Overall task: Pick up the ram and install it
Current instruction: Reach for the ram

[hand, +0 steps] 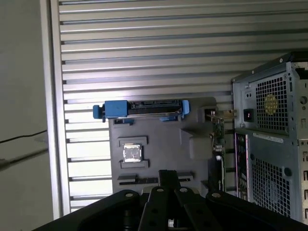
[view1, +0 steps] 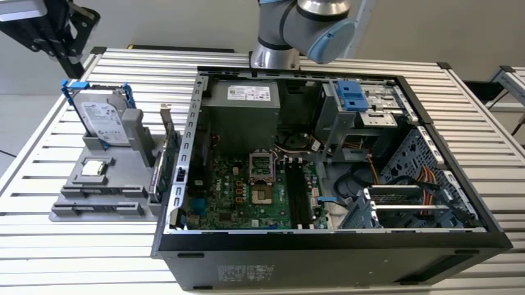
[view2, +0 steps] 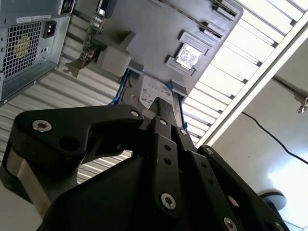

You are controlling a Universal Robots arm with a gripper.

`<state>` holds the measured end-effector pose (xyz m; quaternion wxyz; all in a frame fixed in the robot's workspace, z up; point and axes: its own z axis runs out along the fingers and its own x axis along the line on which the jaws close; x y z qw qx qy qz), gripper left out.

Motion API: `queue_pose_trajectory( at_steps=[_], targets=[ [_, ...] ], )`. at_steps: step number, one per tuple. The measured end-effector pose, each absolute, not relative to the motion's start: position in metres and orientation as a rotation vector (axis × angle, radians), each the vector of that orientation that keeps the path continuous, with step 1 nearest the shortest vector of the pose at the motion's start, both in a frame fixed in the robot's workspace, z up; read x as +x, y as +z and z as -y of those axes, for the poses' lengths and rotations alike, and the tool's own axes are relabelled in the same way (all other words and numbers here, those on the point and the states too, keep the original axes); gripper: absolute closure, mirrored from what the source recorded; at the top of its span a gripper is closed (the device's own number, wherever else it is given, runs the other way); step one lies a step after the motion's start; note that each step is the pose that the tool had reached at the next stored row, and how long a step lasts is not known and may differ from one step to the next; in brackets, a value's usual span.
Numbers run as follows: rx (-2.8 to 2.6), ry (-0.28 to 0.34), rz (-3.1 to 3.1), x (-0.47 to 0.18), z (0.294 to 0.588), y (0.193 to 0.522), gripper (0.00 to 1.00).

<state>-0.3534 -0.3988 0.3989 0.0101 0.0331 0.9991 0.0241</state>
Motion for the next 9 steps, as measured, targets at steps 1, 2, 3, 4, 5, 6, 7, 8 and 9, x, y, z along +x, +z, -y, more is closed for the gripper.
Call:
queue_pose_trajectory(
  at_steps=[1,2,3,4,5,6,7,8,9],
  targets=[
    [0.099,0.075,-3.119,-0.3536,0.3988,0.3989,1.0],
    [0.094,0.075,-3.119,-0.3536,0.3988,0.3989,1.0],
    [0.092,0.075,-3.119,-0.3536,0.3988,0.3989,1.0],
    [0.092,0.075,-3.119,-0.3537,0.3988,0.3989,1.0],
    [0.093,0.075,-3.119,-0.3538,0.3988,0.399,1.0],
    [0.092,0.075,-3.119,-0.3538,0.3988,0.3989,1.0],
    [0.091,0.075,-3.12,-0.3539,0.3992,0.399,1.0],
    [0.09,0.075,-3.12,-0.3539,0.3996,0.3989,1.0],
    [0.088,0.075,-3.12,-0.3538,0.4001,0.3989,1.0]
  ],
)
